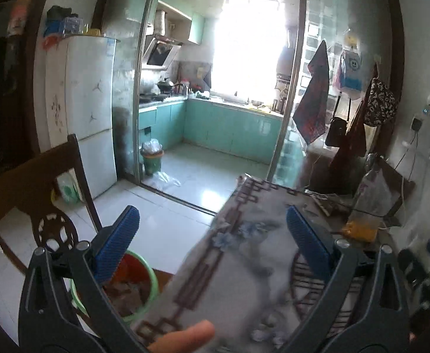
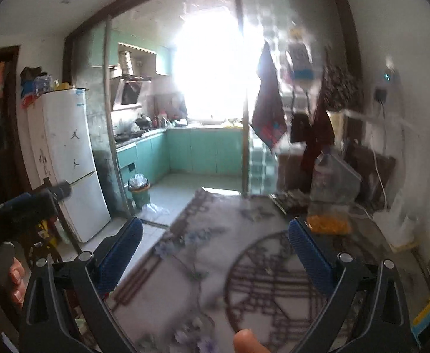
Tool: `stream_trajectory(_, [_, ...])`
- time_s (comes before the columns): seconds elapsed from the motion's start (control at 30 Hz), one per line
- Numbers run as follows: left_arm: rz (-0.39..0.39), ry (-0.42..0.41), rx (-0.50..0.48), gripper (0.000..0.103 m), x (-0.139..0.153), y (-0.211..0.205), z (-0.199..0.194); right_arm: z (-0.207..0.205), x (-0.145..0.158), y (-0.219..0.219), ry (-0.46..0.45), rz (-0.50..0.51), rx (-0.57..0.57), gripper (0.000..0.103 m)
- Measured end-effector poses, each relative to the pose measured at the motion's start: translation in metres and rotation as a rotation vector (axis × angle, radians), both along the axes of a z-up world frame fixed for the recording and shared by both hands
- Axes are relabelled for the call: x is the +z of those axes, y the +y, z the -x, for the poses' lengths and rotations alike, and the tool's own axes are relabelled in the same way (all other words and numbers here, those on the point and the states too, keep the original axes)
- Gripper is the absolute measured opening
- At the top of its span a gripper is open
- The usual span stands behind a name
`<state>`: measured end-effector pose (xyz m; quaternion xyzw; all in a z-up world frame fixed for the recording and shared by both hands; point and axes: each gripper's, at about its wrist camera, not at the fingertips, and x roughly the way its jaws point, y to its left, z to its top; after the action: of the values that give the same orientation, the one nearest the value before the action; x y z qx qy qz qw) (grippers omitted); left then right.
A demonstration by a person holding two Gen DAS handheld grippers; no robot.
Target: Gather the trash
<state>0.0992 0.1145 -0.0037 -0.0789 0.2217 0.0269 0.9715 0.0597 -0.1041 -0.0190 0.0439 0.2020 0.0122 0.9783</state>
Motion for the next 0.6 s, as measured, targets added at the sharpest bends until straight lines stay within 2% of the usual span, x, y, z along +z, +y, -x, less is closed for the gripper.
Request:
stream_trajectory(0.1, [0.011, 0.044, -0.017, 0.098, 0.005, -0.022, 0.004, 0.007, 0.002, -0.021, 0.016, 0.005, -0.003, 0.096])
stream_trajectory(0.37, [-0.033, 0.047, -0.030, 0.098, 0.015, -0.062, 0.025, 0.028, 0.007, -0.051, -0.002, -0.006, 0.000, 0.096])
stream_trajectory(0.6, [-0.050, 0.055, -0.020, 0.098, 0.018, -0.075, 0.029, 0.027, 0.009, -0.065, 0.010, -0.025, 0.002, 0.096])
